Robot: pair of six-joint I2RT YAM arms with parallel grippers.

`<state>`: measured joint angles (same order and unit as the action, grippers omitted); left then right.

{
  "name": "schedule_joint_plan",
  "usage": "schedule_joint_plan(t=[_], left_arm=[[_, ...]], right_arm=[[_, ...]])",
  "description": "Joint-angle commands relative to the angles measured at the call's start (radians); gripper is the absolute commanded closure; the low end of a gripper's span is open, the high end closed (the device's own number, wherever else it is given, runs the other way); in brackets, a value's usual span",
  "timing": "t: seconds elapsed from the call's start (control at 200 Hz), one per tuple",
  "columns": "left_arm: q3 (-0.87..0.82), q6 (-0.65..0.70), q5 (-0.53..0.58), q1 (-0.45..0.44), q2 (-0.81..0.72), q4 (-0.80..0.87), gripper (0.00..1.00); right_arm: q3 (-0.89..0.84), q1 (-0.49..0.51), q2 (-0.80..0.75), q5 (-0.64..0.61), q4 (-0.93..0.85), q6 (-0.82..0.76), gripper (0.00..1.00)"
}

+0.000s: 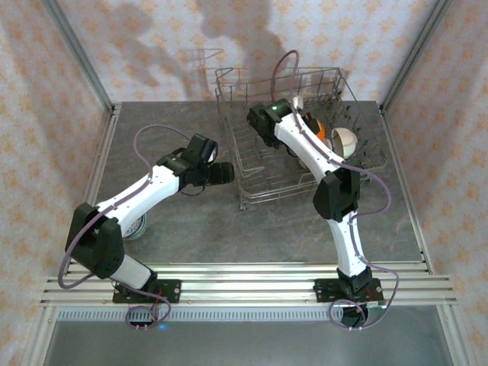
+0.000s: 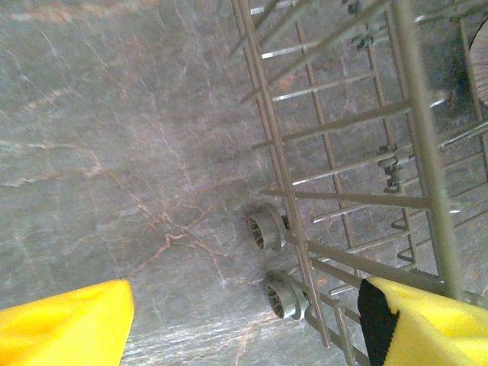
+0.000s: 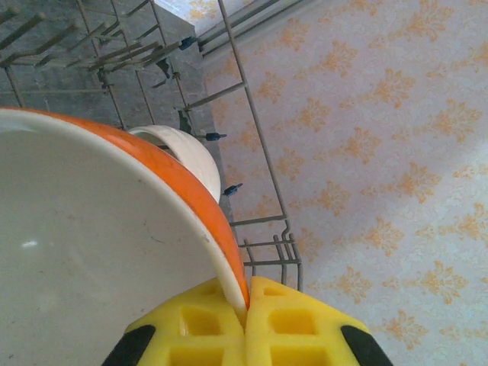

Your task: Load the bowls into the dish rack

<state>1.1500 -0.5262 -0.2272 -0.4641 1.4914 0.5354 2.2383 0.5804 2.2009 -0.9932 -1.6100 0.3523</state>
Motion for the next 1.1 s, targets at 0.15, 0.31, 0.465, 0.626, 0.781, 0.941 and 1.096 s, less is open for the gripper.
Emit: schedule_joint_plan(t=[0.15,0.31,0.465,0.626,0.781,0.941,1.096], left_arm=[[-0.041,0.031,0.081,0.055,-0.089,0.035,0.21],[-0.052,0.039,0.073,0.086,-0.102,0.038,0.21],[-0.064,0.045,0.065,0.105,-0.112,0.034,0.20],[-0.062,0.056,0.037,0.107,-0.101,0.028,0.21],[-0.076,0.055,-0.026,0.105,-0.079,-0.001,0.21],[-0.085,0.059,-0.072,0.085,-0.056,-0.021,0.21],[-0.096,0.060,-0.089,0.066,-0.045,-0.037,0.21]], right_arm=[[0.068,-0.005,0.068,-0.107,-0.154,0.090,1.00],[0.067,-0.006,0.088,-0.128,-0.168,0.100,1.00],[0.057,-0.007,0.089,-0.149,-0.169,0.088,1.00],[0.045,-0.008,0.099,-0.163,-0.169,0.057,1.00],[0.040,-0.006,0.121,-0.179,-0.169,0.024,1.00],[0.040,0.004,0.156,-0.200,-0.169,-0.014,1.00],[0.035,0.017,0.176,-0.202,-0.169,-0.028,1.00]])
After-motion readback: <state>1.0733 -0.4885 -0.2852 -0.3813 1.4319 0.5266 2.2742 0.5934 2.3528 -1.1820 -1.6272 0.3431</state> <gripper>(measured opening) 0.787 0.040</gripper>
